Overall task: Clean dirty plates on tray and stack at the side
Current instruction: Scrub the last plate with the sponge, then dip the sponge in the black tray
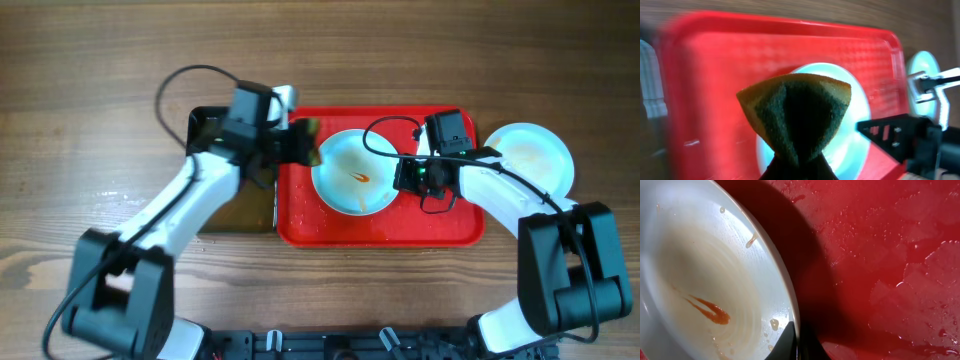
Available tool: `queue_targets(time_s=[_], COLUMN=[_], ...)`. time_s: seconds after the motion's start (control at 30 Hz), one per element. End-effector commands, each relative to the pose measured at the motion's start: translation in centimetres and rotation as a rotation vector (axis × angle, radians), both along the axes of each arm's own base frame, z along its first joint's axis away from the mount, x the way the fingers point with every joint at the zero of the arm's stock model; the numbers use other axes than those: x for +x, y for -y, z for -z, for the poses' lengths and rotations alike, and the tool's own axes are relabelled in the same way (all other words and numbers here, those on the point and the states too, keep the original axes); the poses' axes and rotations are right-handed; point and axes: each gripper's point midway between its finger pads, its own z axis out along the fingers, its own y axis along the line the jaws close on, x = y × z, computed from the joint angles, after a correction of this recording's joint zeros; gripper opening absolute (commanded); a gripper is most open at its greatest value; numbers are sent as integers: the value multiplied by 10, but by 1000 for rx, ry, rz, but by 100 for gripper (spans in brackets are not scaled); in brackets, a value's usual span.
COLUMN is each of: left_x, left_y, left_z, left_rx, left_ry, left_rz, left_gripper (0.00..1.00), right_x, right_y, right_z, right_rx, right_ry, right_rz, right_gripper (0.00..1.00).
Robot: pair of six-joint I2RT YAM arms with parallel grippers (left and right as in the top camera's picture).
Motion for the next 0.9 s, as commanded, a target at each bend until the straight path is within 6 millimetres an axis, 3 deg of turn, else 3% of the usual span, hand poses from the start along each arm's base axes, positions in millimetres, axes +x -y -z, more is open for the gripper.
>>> queue_targets(time_s=[0.0, 0.17, 0.33, 0.47, 0.57, 0.7, 0.77, 0.8, 0.87], left_x=[-14, -31, -44, -30, -30, -20, -18, -19, -17], left_y=[55, 122, 143, 110, 61, 40, 34, 24, -15], left_z=[26, 50, 82, 101, 110, 61, 28, 7, -2], left_rx=[-151, -337, -341, -237, -76, -40, -47, -39, 61], left_ry=[-155, -258, -327, -301, -315, -173, -90, -41, -31], left_rz=[25, 123, 116, 67, 34, 78, 109, 122, 33], left_gripper=[4, 4, 4, 4, 4, 4, 4, 4, 4], right_x=[-7, -7, -7, -7, -7, -7, -7, -7, -6], right_y=[1, 1, 1, 1, 1, 1, 1, 1, 0], right_z=[8, 8, 8, 8, 8, 8, 8, 8, 8], right_rx=[-23, -23, -23, -24, -24, -24, -24, -23, -23], right_ry=[-19, -19, -20, -19, -19, -19, -19, -18, -14], right_rz=[-28, -28, -28, -28, -28, -27, -27, -28, -27], right_gripper=[4, 4, 4, 4, 4, 5, 16, 19, 19])
